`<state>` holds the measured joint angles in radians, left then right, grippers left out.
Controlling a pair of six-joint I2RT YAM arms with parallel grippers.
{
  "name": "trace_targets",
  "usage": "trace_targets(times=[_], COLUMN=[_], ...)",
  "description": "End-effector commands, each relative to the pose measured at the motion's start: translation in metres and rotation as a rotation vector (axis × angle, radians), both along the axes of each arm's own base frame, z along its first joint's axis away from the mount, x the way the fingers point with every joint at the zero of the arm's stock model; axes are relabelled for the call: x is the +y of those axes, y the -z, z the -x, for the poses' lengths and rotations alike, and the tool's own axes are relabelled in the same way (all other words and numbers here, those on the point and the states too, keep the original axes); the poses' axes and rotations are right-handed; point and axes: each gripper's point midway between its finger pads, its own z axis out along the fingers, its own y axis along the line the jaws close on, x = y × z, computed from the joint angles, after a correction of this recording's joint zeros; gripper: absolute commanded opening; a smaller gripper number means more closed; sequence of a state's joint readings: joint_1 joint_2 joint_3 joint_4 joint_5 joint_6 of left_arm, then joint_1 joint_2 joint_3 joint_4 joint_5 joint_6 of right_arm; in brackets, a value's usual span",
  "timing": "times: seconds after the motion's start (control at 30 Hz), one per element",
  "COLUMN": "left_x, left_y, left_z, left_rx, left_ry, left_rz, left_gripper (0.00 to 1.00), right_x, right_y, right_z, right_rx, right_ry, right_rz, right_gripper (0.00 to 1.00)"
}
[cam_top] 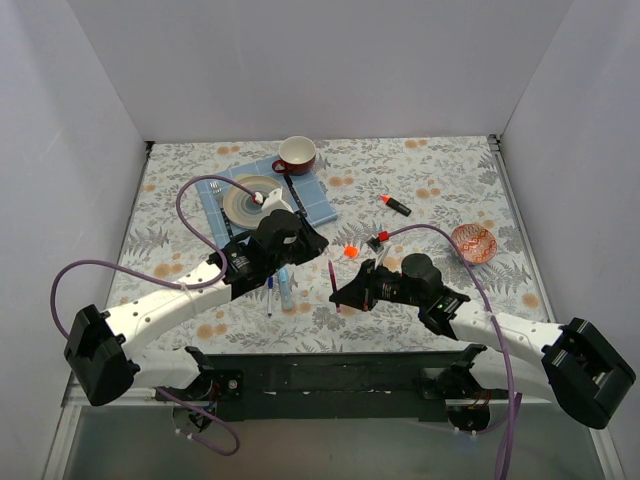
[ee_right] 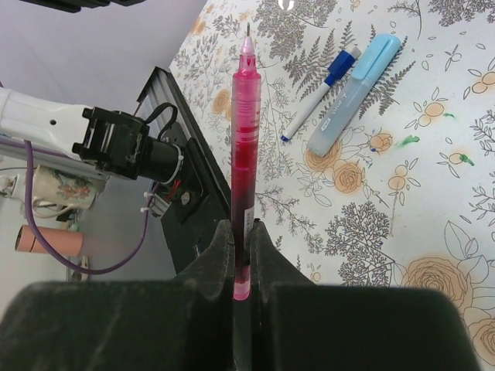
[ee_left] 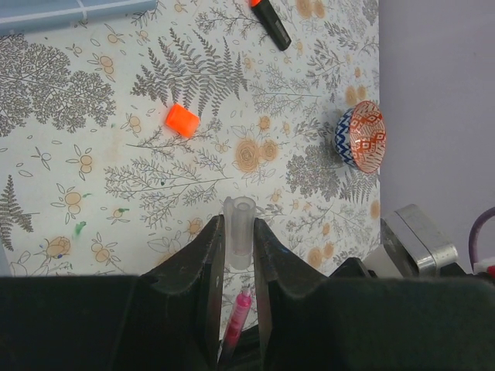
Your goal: Insert the pens into the pen caps
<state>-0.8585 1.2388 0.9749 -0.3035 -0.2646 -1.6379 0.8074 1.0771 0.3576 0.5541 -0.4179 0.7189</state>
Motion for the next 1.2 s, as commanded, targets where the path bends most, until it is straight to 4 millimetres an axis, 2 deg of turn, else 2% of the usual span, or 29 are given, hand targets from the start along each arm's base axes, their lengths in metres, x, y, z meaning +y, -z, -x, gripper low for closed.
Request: trace_targets(times=[0.0,0.17,0.57,1.17], left_x=[0.003,0.003,0.003,0.009], left_y=[-0.014,-0.018,-0.009,-0.011], left_z=[0.002,0.003,0.007,0.009], left_rx=[-0.035,-0.046,-0.040,-0.051], left_ry=[0.010,0.011,0.029,0.022], left_rz=[0.032,0.040,0.043,0.047], left_gripper=[0.00,0.00,0.00,0.00], right_x=[0.007,0.009,0.011,0.015], right_y=[-0.021,-0.022,-0.024,-0.019], right_z=[-0.009,-0.010,-0.014,-0.009], right_rx=[-0.060,-0.058,-0.056,-0.026], right_ry=[0.004,0.000,0.005,-0.028], right_rz=[-0.057,-0.060,-0.062,-0.078], right_gripper=[0.01,0.01,0.01,0.01])
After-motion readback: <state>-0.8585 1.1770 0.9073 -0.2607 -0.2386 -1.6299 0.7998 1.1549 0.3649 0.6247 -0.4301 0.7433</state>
